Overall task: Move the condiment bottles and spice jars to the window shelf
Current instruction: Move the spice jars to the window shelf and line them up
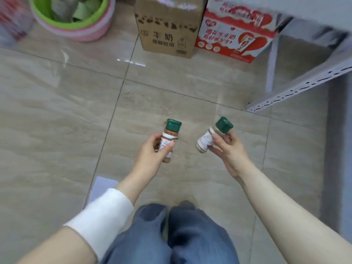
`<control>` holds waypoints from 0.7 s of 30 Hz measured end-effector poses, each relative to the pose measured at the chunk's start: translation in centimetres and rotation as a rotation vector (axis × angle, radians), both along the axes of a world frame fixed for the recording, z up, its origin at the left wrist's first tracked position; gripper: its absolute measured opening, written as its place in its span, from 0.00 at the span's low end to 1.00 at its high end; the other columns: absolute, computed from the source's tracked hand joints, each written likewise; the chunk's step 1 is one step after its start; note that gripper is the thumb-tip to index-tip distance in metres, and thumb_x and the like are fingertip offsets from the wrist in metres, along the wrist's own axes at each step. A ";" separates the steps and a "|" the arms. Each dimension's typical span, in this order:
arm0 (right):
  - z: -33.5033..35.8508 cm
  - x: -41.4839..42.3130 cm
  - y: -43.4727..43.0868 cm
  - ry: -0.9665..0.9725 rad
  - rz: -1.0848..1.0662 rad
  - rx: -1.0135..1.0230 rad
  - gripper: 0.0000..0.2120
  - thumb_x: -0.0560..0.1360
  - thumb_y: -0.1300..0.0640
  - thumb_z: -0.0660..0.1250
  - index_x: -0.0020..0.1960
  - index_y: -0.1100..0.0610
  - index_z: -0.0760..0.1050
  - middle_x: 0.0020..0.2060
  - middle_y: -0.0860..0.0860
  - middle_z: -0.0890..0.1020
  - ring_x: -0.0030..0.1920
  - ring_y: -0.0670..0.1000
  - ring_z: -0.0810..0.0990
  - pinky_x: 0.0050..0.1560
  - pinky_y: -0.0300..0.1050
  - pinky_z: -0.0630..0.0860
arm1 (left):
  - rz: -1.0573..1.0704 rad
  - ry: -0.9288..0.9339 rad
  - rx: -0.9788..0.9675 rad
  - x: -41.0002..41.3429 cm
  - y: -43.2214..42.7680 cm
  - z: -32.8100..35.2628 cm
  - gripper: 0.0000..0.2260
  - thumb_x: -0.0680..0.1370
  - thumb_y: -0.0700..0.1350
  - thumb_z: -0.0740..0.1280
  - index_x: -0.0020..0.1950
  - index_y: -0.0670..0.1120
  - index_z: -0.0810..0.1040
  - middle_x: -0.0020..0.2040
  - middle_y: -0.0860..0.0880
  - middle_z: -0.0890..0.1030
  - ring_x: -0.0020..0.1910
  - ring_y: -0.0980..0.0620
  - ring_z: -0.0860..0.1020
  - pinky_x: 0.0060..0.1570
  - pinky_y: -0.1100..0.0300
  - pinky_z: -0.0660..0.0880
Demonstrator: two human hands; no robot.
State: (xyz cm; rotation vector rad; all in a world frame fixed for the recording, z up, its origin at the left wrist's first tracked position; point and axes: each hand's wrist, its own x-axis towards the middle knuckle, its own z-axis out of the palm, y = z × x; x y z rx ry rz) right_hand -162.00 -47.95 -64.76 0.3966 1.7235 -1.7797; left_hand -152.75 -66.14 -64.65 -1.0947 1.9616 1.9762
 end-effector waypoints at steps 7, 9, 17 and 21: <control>26.3 3.7 1.5 -0.153 -0.307 -0.209 0.12 0.67 0.52 0.65 0.49 0.55 0.73 0.38 0.50 0.80 0.35 0.45 0.78 0.35 0.39 0.78 | -0.016 0.080 0.270 0.3 4.6 25.6 0.11 0.80 0.40 0.58 0.61 0.42 0.70 0.45 0.50 0.78 0.39 0.61 0.77 0.36 0.70 0.75; 33.5 4.3 2.7 -0.145 -0.340 -0.243 0.15 0.66 0.50 0.65 0.50 0.56 0.72 0.38 0.50 0.79 0.36 0.46 0.78 0.36 0.40 0.79 | -0.042 0.102 0.365 0.4 5.9 32.3 0.11 0.81 0.42 0.55 0.61 0.42 0.71 0.45 0.49 0.78 0.39 0.59 0.78 0.38 0.68 0.74; 49.2 4.0 7.0 0.029 -0.338 -0.259 0.12 0.74 0.50 0.60 0.51 0.58 0.71 0.39 0.52 0.76 0.38 0.48 0.78 0.42 0.42 0.79 | -0.082 0.244 0.563 -1.9 11.1 48.2 0.11 0.81 0.46 0.53 0.54 0.47 0.74 0.47 0.49 0.81 0.39 0.56 0.78 0.43 0.64 0.76; 52.5 3.0 9.0 0.126 -0.371 -0.216 0.13 0.78 0.49 0.55 0.52 0.57 0.72 0.45 0.53 0.81 0.37 0.48 0.77 0.42 0.43 0.76 | -0.135 0.336 0.550 -3.7 13.7 52.2 0.09 0.79 0.44 0.58 0.56 0.46 0.74 0.47 0.50 0.81 0.39 0.58 0.79 0.42 0.66 0.76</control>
